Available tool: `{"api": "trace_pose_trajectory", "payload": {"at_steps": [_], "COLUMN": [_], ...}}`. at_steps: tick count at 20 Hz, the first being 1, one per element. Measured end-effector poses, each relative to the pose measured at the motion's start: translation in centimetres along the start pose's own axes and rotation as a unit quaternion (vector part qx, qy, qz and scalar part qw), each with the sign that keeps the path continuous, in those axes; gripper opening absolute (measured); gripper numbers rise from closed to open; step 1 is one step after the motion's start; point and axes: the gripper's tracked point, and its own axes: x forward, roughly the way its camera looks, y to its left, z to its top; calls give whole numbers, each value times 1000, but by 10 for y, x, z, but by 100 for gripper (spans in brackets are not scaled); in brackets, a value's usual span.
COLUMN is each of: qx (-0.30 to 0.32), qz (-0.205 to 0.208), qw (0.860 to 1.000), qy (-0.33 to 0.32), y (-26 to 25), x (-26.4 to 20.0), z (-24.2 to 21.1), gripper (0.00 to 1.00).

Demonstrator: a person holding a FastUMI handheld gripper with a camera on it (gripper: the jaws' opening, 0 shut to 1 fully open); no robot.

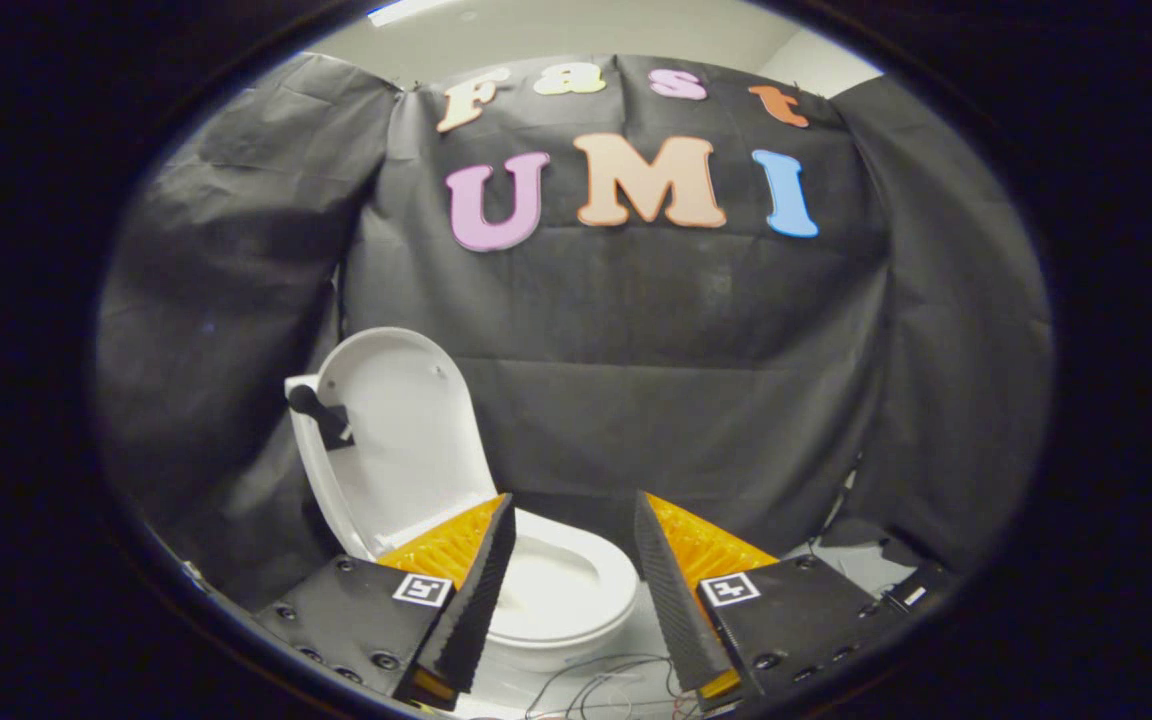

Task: Open the toilet lid.

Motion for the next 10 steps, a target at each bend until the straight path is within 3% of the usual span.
{"api": "trace_pose_trajectory", "payload": {"at_steps": [10], "qx": [17], "qz": [-1], "qw": [999], "qy": [-34], "y": [-6], "x": [-32], "z": [15], "gripper": [75]}}
